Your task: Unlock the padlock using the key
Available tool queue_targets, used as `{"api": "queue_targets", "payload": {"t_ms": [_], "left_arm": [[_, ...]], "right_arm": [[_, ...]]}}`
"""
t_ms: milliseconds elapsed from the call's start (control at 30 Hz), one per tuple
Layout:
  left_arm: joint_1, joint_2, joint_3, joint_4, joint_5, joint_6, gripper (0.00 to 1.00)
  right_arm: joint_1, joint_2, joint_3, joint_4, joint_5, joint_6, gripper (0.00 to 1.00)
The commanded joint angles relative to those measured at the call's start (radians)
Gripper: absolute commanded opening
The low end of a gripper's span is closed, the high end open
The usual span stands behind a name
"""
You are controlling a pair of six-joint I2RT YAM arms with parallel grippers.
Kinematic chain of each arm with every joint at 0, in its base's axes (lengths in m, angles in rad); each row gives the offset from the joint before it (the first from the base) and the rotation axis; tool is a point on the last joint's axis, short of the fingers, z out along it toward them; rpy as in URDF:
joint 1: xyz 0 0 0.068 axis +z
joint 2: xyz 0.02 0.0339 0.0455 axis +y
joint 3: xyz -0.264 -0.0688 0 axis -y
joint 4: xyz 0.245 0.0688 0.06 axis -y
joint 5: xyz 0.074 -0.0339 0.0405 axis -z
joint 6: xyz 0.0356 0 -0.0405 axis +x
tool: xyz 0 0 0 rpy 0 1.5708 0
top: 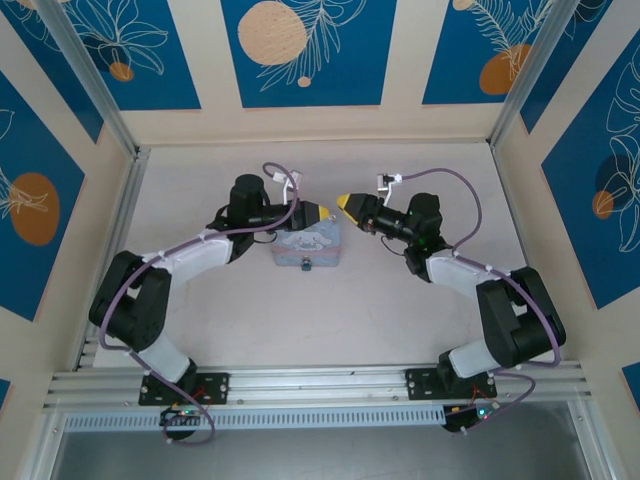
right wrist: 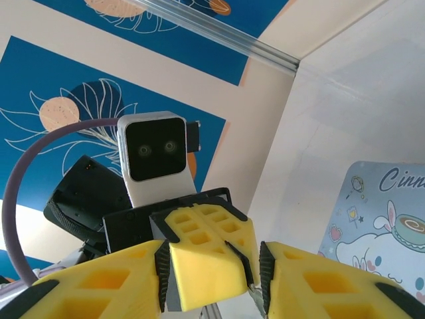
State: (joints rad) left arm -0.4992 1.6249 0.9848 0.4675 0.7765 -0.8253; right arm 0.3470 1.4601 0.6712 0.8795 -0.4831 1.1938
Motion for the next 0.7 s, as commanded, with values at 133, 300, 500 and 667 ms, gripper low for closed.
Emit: {"api": "queue_targets", "payload": {"t_ms": [133,300,500,667], "left_arm": [[0.010,0.010,-0.010,0.135,-0.017,-0.063,0.00],[0.010,0.013,-0.011,0.140,-0.019,-0.070,0.00],[0.010,0.013,-0.014,0.142,-0.033,-0.074,0.00],[0.010,0.014,-0.014,0.144,-0.039,-0.076,0.00]], "right_arm": [[0.029,0.035,-0.003,0.048,0.003,0.010,0.38],[0.032,0.046,-0.013,0.066,0.008,0.018,0.36],[0.034,0.050,-0.027,0.080,0.005,0.030,0.31],[0.034,0.057,-0.038,0.092,0.002,0.036,0.28]]}}
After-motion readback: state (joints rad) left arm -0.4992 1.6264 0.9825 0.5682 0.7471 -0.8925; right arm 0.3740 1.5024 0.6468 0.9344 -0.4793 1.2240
